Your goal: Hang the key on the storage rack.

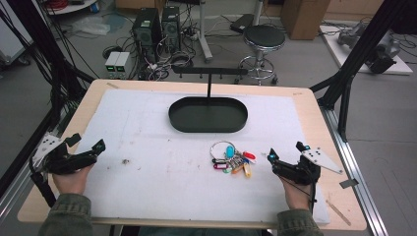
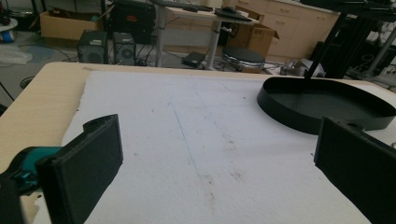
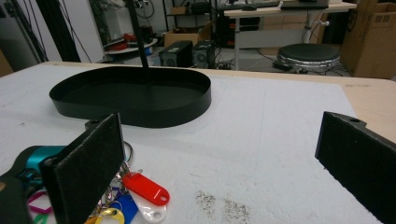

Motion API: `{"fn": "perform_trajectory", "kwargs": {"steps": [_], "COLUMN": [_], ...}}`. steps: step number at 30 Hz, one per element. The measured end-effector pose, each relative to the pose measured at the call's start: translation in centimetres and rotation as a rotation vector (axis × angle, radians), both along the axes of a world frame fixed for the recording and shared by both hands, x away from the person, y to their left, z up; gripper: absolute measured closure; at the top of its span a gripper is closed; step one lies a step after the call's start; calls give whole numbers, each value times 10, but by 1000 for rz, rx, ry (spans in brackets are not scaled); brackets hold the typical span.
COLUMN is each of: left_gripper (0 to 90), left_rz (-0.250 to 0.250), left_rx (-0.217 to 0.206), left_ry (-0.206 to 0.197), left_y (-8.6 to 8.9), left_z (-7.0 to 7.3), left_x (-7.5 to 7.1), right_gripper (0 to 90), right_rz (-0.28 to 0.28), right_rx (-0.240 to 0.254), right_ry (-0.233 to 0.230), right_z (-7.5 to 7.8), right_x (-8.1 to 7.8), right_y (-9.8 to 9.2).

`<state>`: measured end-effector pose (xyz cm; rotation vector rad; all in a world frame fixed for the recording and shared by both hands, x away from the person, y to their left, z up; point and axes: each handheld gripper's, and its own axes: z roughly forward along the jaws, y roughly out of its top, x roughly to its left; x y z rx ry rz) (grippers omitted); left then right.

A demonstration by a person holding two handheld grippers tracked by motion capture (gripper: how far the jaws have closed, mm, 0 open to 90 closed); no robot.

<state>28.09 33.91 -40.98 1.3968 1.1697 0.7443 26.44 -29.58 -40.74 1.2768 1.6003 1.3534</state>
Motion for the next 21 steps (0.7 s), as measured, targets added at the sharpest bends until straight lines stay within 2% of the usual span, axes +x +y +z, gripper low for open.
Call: {"fn": "perform_trajectory", "kwargs": {"steps": [5,8,21], "left_gripper": [17,17,17], "left_rz": [-1,3,-9], "left_rx": [0,-18,-19], "left_ry": [1,5,14], "left_y": [-1,-1,-2], "left_z": [0,-1,-2], "left_x": [0,0,1], "right_gripper": [4,4,4], "right_rz": [-2,-3,5], "right_rx": [3,2,1], "right_ry": [-1,0,16], "right_z": [0,0,-1], "right_x": [1,1,2], "right_y": [-1,-2,0]}}
